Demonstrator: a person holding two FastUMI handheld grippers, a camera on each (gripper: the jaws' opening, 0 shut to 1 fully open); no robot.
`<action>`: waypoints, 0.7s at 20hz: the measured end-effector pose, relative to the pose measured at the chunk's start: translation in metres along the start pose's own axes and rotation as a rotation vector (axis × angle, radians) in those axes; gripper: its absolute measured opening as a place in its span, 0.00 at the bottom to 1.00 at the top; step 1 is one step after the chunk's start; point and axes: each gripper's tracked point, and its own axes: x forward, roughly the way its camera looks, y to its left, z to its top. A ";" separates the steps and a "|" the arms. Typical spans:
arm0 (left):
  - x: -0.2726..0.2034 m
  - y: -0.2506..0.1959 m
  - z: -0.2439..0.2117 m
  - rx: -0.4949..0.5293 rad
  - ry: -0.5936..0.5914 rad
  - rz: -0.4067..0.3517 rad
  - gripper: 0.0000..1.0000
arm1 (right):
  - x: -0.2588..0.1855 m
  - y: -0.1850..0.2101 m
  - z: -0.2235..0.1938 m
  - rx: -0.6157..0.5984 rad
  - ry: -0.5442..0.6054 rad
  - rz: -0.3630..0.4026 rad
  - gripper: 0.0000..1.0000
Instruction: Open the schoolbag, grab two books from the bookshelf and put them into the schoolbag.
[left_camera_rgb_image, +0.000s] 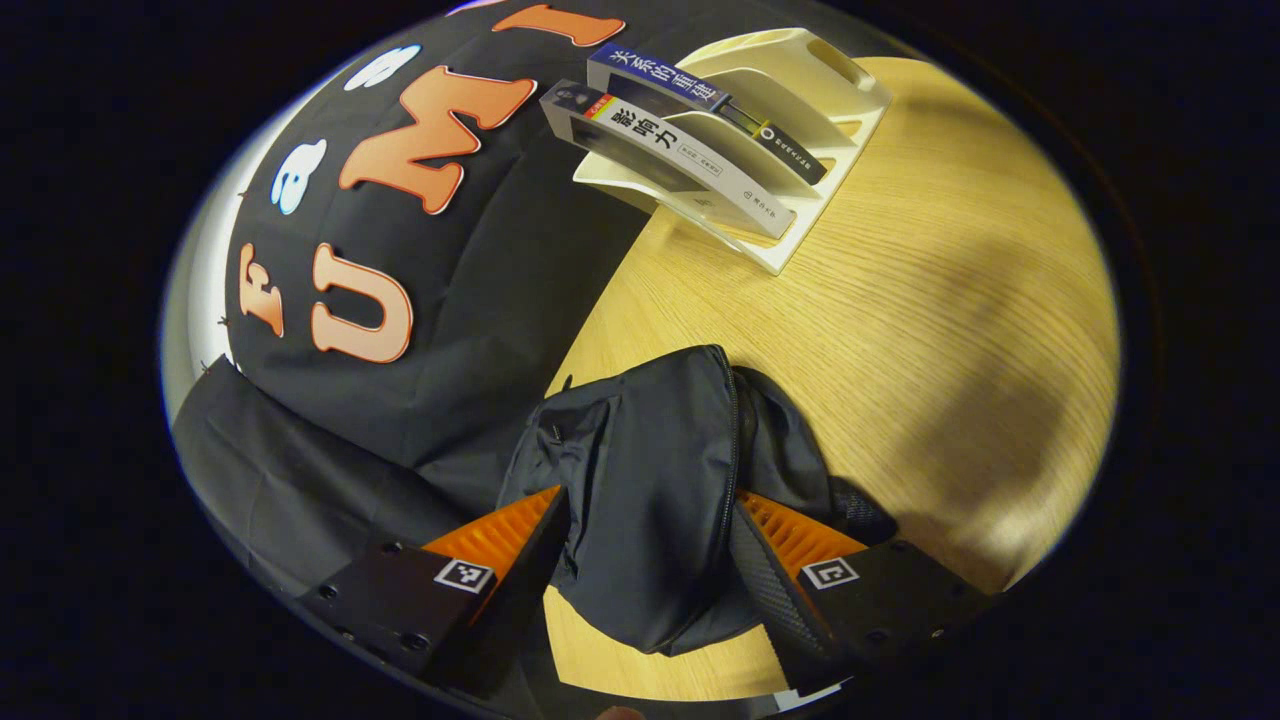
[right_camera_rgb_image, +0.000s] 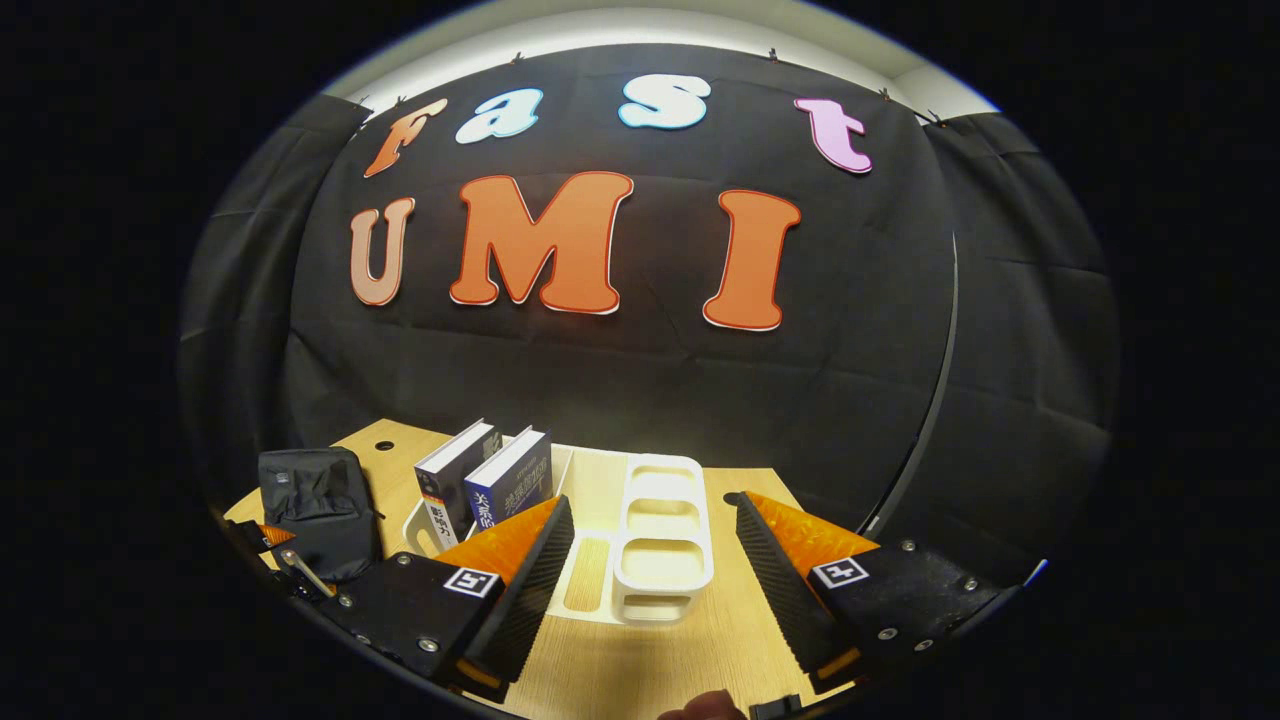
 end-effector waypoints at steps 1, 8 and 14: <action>0.003 0.003 -0.002 0.009 0.012 0.013 0.96 | -0.001 -0.002 0.000 0.000 -0.001 0.000 0.98; 0.029 0.015 -0.008 -0.006 0.082 -0.026 0.69 | 0.008 -0.009 0.000 0.000 0.003 0.038 0.98; 0.027 0.030 0.001 -0.055 0.058 -0.183 0.09 | 0.021 0.024 -0.002 -0.061 0.054 0.097 0.98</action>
